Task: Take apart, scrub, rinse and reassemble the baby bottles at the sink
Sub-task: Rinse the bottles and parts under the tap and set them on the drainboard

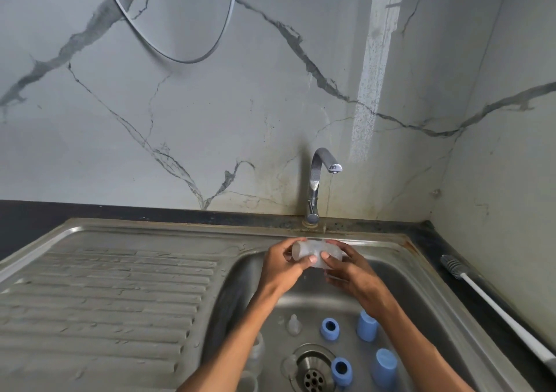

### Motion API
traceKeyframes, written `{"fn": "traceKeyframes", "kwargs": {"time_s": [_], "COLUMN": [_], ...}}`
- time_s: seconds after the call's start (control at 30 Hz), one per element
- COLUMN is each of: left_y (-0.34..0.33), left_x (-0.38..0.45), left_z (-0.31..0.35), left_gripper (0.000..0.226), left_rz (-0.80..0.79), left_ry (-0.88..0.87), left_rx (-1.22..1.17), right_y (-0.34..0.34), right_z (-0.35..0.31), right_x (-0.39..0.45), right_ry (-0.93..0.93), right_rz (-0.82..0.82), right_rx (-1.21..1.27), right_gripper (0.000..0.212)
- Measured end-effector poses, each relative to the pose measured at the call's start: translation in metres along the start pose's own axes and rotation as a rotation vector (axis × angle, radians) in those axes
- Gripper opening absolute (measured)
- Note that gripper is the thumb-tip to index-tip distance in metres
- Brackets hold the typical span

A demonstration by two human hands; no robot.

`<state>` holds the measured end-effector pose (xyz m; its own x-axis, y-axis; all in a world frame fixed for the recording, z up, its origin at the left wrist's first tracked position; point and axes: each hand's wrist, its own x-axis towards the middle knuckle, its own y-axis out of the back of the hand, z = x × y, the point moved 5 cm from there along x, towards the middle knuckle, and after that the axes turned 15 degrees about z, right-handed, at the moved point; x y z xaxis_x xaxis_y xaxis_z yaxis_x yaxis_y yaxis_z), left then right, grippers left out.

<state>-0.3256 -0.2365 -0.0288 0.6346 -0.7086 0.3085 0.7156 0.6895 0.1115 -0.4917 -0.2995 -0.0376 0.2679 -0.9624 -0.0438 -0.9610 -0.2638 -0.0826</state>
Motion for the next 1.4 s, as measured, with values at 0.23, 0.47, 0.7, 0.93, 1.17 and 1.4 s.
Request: {"fn": "traceKeyframes", "kwargs": {"time_s": [0.23, 0.47, 0.7, 0.93, 1.17, 1.4], "left_y": [0.006, 0.048, 0.178, 0.326, 0.415, 0.45], "left_x": [-0.011, -0.013, 0.019, 0.064, 0.101, 0.099], "left_z": [0.013, 0.026, 0.029, 0.021, -0.01, -0.033], "left_gripper": [0.013, 0.041, 0.042, 0.021, 0.03, 0.037], "left_rz": [0.061, 0.058, 0.22, 0.487, 0.616, 0.663], "left_ry": [0.101, -0.006, -0.012, -0.029, -0.006, -0.029], "left_rx": [-0.155, -0.036, 0.058, 0.165, 0.27, 0.389], "right_y": [-0.024, -0.033, -0.052, -0.082, -0.104, -0.121], "right_z": [0.004, -0.012, -0.004, 0.013, 0.021, 0.033], "right_x": [-0.022, -0.048, -0.055, -0.04, -0.02, -0.013], "right_ry": [-0.004, 0.069, 0.055, -0.031, -0.043, -0.064], "right_rz": [-0.033, -0.011, -0.114, -0.198, -0.204, -0.219], "right_rx": [-0.126, -0.432, -0.629, -0.727, -0.754, -0.808], "right_gripper": [0.061, 0.043, 0.031, 0.028, 0.02, 0.024]}}
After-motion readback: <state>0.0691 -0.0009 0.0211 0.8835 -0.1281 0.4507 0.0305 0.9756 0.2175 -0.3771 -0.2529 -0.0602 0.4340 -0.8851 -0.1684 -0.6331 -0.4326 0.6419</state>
